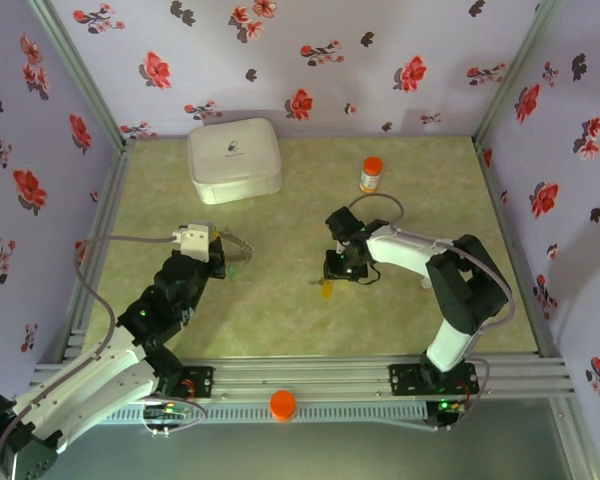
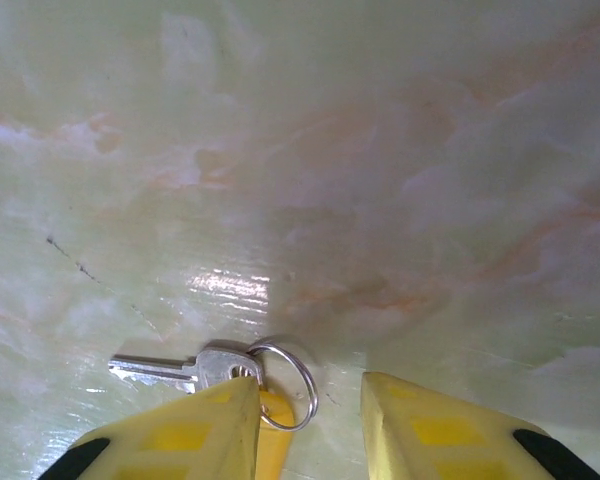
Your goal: Put the keys on the keyring
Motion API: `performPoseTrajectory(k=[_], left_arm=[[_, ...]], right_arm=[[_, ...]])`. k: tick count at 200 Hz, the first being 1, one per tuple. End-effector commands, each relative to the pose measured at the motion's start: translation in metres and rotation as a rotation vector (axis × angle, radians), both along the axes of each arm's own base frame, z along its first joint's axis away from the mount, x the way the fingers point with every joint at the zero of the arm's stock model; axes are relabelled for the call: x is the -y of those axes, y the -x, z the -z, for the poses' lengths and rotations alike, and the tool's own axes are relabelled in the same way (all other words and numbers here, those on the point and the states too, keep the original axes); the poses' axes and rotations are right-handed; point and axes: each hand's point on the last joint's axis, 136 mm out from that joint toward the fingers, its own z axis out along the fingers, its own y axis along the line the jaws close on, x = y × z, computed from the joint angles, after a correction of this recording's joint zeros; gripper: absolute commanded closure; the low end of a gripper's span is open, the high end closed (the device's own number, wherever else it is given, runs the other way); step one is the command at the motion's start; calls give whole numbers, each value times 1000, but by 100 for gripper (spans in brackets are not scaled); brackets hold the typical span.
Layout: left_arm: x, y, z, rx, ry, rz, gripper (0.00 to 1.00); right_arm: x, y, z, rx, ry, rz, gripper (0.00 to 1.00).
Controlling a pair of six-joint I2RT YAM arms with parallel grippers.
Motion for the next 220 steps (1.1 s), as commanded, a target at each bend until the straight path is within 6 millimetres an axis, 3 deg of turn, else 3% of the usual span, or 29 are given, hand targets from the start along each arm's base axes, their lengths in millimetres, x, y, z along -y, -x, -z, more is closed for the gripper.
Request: performPoseTrajectory(k=[1, 88, 220], left_arm=[[0, -1, -23, 53, 44, 0, 100], [0, 0, -23, 51, 40, 0, 100], [0, 0, -22, 50, 32, 3, 100]], right_arm=[[-6, 3, 0, -31, -22, -26, 70], [-11, -1, 0, -29, -52, -22, 81], [-26, -11, 0, -45, -169, 13, 80]])
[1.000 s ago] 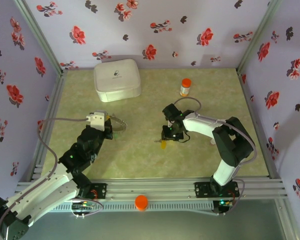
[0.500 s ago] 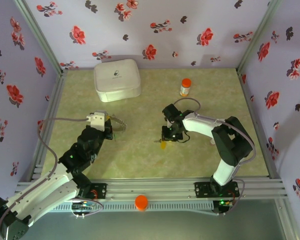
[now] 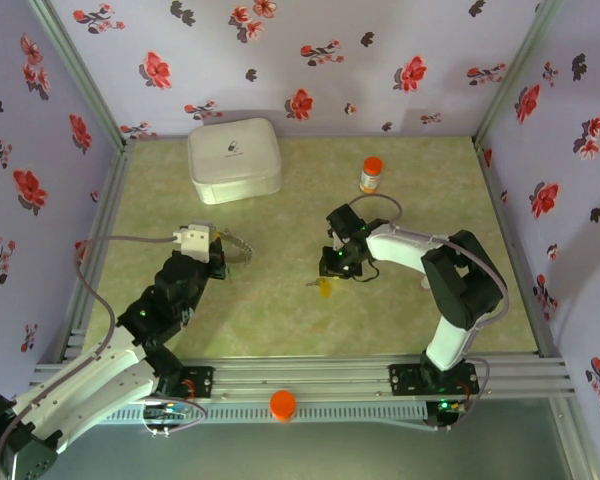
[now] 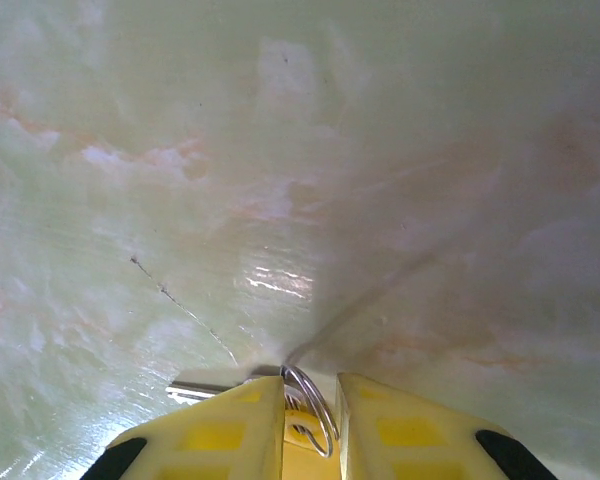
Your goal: Put the keys on the keyring
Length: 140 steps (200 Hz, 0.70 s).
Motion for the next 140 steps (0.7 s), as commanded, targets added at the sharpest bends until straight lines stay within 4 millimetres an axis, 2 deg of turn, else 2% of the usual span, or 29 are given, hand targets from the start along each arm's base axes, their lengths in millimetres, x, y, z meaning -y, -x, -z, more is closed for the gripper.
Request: performPoseTrajectory(k=[1, 37, 77, 113, 140], left_arm=[[0, 0, -24, 58, 40, 0, 100], [0, -1, -24, 58, 39, 1, 100], [0, 0, -25, 60, 39, 1, 100], [0, 0, -25, 60, 36, 2, 100], [0, -1, -25, 60, 33, 3, 100]], right_arm=[[-5, -3, -1, -18, -34, 15, 80], [-4, -4, 1, -15, -19, 7, 82], [1, -6, 5, -10, 21, -12, 92], [3, -12, -16, 68, 32, -50, 99], [11, -7, -37, 143, 97, -125, 100]])
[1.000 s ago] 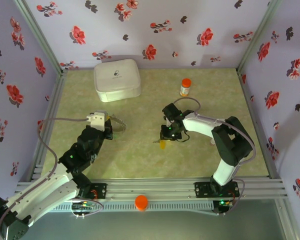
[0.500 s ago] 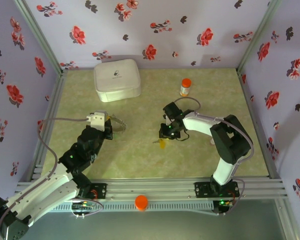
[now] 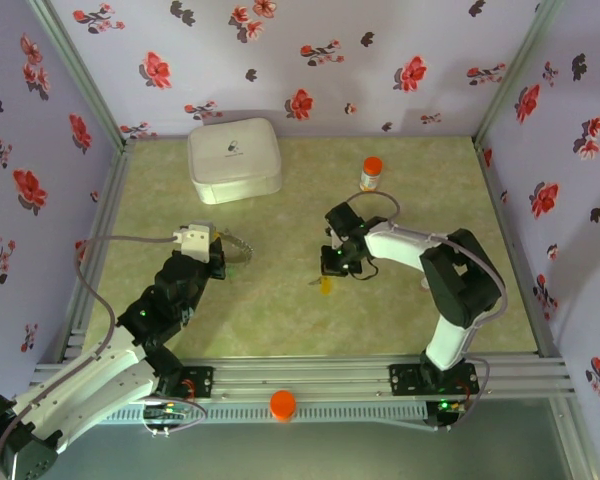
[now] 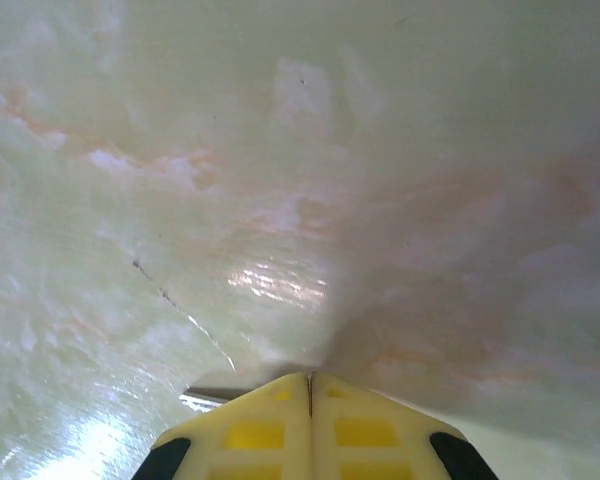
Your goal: Put the keys on the keyring
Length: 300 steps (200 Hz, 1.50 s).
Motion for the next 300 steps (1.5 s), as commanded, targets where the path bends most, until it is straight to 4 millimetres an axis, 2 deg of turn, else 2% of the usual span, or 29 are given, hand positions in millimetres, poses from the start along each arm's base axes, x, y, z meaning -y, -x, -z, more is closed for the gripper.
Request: performPoseTrajectory(k=[1, 27, 45, 70, 85, 108, 141, 150, 171, 203, 222, 238, 256, 300], left_arm=[[0, -1, -25, 61, 36, 3, 100], [1, -1, -27, 66, 33, 5, 100], [1, -1, -28, 70, 35, 5, 100], [2, -1, -27, 68, 31, 9, 100], [2, -1, -24, 63, 26, 15, 100], [10, 1, -23, 60, 26, 60, 100], [37, 10, -22, 63, 22, 227, 100], [42, 12, -21, 63, 17, 258, 100], [53, 18, -19, 62, 15, 334, 100], [62, 25, -16, 56, 32, 398, 100], [62, 26, -14, 55, 35, 403, 100], [63, 26, -13, 54, 39, 403, 100], [62, 26, -13, 55, 41, 400, 100], [57, 23, -15, 63, 50, 365, 100]], right_arm=[[8, -3, -32, 105, 64, -80, 100], [17, 12, -43, 163, 190, -187, 100], [8, 24, -50, 213, 202, -280, 100], [-15, 37, -55, 228, 93, -356, 100], [-25, 38, -61, 251, 36, -379, 100], [-43, 43, -79, 323, -76, -435, 100], [-50, 48, -112, 498, -192, -494, 100], [-49, 53, -114, 529, -215, -520, 100], [-53, 71, -113, 511, -289, -575, 100], [-62, 103, -99, 291, -384, -591, 100], [-63, 111, -85, 192, -375, -573, 100], [-65, 105, -76, 164, -343, -530, 100], [-76, 92, -76, 182, -377, -457, 100], [-84, 29, -79, 373, -303, -214, 100]])
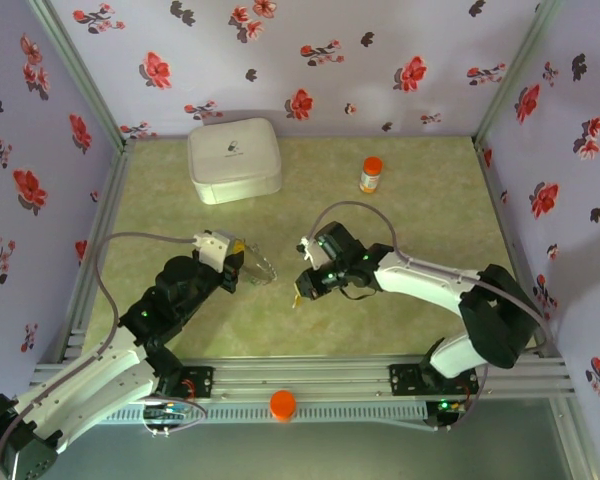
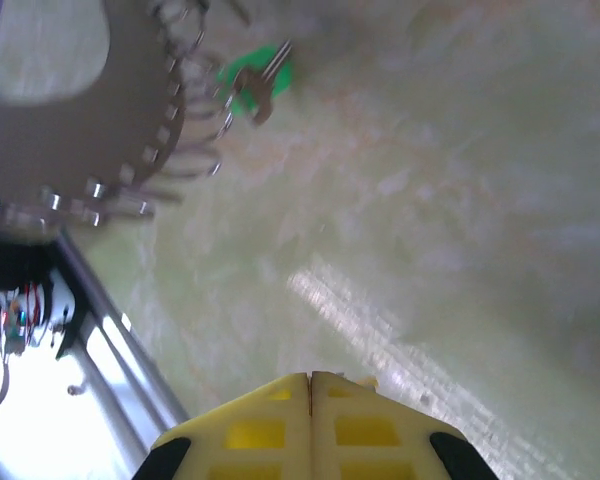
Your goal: Put the keys on the keyring
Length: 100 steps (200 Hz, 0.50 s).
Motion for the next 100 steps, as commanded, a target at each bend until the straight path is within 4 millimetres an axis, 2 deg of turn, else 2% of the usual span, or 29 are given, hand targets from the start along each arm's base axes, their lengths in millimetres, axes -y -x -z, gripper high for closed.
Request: performPoseTrajectory(k=[1, 25, 40, 55, 71, 79, 100], left_arm=[[-3, -2, -23, 75, 66, -19, 100], [-12, -6, -24, 88, 66, -74, 100], [-18, -9, -25, 92, 67, -115, 100], [-25, -11, -24, 95, 69, -153, 100], [-28, -13, -23, 97, 71, -175, 100], [-28, -14, -23, 98, 72, -178, 100], [-27, -14, -22, 97, 71, -179, 100]], right_arm=[[-11, -45, -12, 109, -37, 191, 100], [-21, -73, -9, 108, -53, 322, 100], [-31, -80, -7, 85, -111, 377, 99], [-31, -86, 0, 102, -105, 444, 99], [-17, -97, 7, 145, -66, 557, 100], [-4, -101, 12, 150, -43, 642, 100], [29, -99, 23, 149, 8, 831, 100]])
